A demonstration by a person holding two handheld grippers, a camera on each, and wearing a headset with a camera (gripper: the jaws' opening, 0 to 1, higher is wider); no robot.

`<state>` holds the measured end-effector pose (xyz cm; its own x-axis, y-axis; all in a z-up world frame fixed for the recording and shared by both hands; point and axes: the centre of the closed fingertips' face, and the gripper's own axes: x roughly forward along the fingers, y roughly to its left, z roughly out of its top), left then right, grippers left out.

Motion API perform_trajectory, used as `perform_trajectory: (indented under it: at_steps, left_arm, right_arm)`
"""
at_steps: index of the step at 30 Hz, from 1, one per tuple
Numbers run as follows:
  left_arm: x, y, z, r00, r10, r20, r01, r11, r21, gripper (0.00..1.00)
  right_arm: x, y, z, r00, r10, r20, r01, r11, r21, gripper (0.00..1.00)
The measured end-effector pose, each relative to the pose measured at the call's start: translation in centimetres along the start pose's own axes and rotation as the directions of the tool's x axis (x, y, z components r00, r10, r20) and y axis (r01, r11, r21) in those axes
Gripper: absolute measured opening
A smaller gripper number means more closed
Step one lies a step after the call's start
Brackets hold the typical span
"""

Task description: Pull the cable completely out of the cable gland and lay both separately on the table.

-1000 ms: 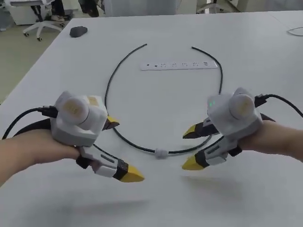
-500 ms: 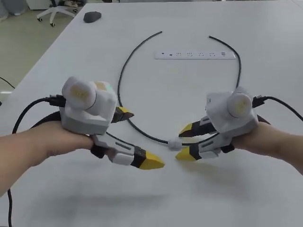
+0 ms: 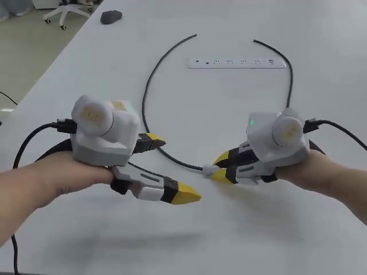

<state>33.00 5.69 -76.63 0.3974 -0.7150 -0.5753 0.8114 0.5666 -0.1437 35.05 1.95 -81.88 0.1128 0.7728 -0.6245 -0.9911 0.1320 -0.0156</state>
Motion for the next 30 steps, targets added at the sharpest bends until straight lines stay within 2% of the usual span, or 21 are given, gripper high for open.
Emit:
perform_trajectory:
  at_steps: [2, 3, 5, 7, 9, 11, 13, 15, 17, 18, 19, 20, 21, 22, 23, 25, 28, 30]
  left_arm:
    - [0.3, -0.3, 0.1, 0.9999, 0.001, -0.012, -0.001, 1.000, 0.004, 0.96]
    - [0.4, -0.8, 0.3, 0.9998, -0.017, -0.010, 0.017, 1.000, 0.021, 0.95]
    - [0.7, -1.6, 0.7, 0.9988, -0.048, 0.011, 0.048, 0.999, 0.019, 0.85]
    - [0.8, -2.4, 1.1, 0.9961, -0.086, 0.022, 0.086, 0.996, 0.001, 0.76]
    - [1.0, -2.8, 1.7, 0.9939, -0.099, 0.049, 0.100, 0.995, -0.024, 0.68]
    - [1.2, -3.3, 2.7, 0.9877, -0.123, 0.095, 0.129, 0.990, -0.056, 0.69]
    - [1.2, -3.7, 3.1, 0.9826, -0.151, 0.108, 0.156, 0.987, -0.037, 0.69]
    - [1.2, -4.5, 3.7, 0.9721, -0.198, 0.125, 0.206, 0.977, -0.051, 0.66]
    - [1.0, -6.0, 4.2, 0.9500, -0.277, 0.143, 0.288, 0.956, -0.060, 0.59]
    - [0.9, -6.5, 4.1, 0.9428, -0.305, 0.134, 0.314, 0.948, -0.053, 0.56]
    - [0.9, -6.7, 4.5, 0.9363, -0.313, 0.160, 0.325, 0.944, -0.060, 0.55]
    - [1.1, -6.7, 4.3, 0.9388, -0.310, 0.150, 0.322, 0.944, -0.065, 0.55]
    - [1.2, -6.9, 4.1, 0.9380, -0.318, 0.139, 0.330, 0.941, -0.075, 0.55]
    - [1.4, -6.9, 4.1, 0.9364, -0.319, 0.147, 0.333, 0.939, -0.085, 0.53]
    - [1.5, -7.0, 3.9, 0.9384, -0.318, 0.134, 0.332, 0.939, -0.090, 0.52]
    - [1.6, -7.4, 3.7, 0.9333, -0.334, 0.132, 0.349, 0.931, -0.108, 0.46]
    - [1.9, -7.9, 2.7, 0.9314, -0.354, 0.085, 0.362, 0.926, -0.107, 0.37]
    - [1.9, -8.1, 2.8, 0.9253, -0.366, 0.098, 0.376, 0.921, -0.106, 0.35]
  right_arm:
    - [-0.8, 0.6, 0.4, 0.9999, 0.010, 0.014, -0.010, 1.000, -0.009, 0.08]
    - [-1.4, 1.0, 1.0, 0.9995, 0.012, 0.028, -0.011, 1.000, -0.014, 0.08]
    - [-2.6, 1.7, 2.0, 0.9986, 0.017, 0.051, -0.015, 0.999, -0.034, 0.08]
    - [-3.5, 1.9, 2.2, 0.9984, 0.019, 0.053, -0.017, 0.999, -0.046, 0.08]
    - [-4.3, 2.2, 2.4, 0.9987, 0.014, 0.049, -0.009, 0.995, -0.098, 0.08]
    - [-5.4, 3.2, 2.5, 0.9984, 0.031, 0.049, -0.025, 0.994, -0.103, 0.08]
    - [-6.0, 3.7, 2.8, 0.9977, 0.035, 0.057, -0.028, 0.992, -0.124, 0.08]
    - [-6.6, 4.5, 3.0, 0.9967, 0.047, 0.067, -0.038, 0.990, -0.139, 0.07]
    - [-7.0, 5.2, 3.1, 0.9962, 0.058, 0.065, -0.046, 0.985, -0.167, 0.08]
    - [-7.1, 5.6, 3.0, 0.9961, 0.064, 0.060, -0.052, 0.979, -0.197, 0.08]
    - [-7.1, 5.7, 3.0, 0.9964, 0.066, 0.054, -0.054, 0.977, -0.206, 0.08]
    - [-7.2, 5.9, 3.1, 0.9965, 0.063, 0.056, -0.049, 0.974, -0.220, 0.07]
    - [-7.3, 6.1, 3.2, 0.9958, 0.071, 0.057, -0.057, 0.973, -0.222, 0.07]
    - [-7.4, 6.3, 3.2, 0.9957, 0.074, 0.056, -0.060, 0.972, -0.227, 0.07]
    - [-7.4, 6.3, 3.4, 0.9957, 0.071, 0.060, -0.054, 0.968, -0.244, 0.07]
    - [-7.5, 6.6, 3.7, 0.9951, 0.075, 0.066, -0.055, 0.964, -0.262, 0.07]
    - [-7.7, 6.7, 4.1, 0.9946, 0.072, 0.075, -0.046, 0.952, -0.301, 0.07]
    - [-7.6, 6.7, 4.0, 0.9951, 0.073, 0.068, -0.048, 0.948, -0.316, 0.07]
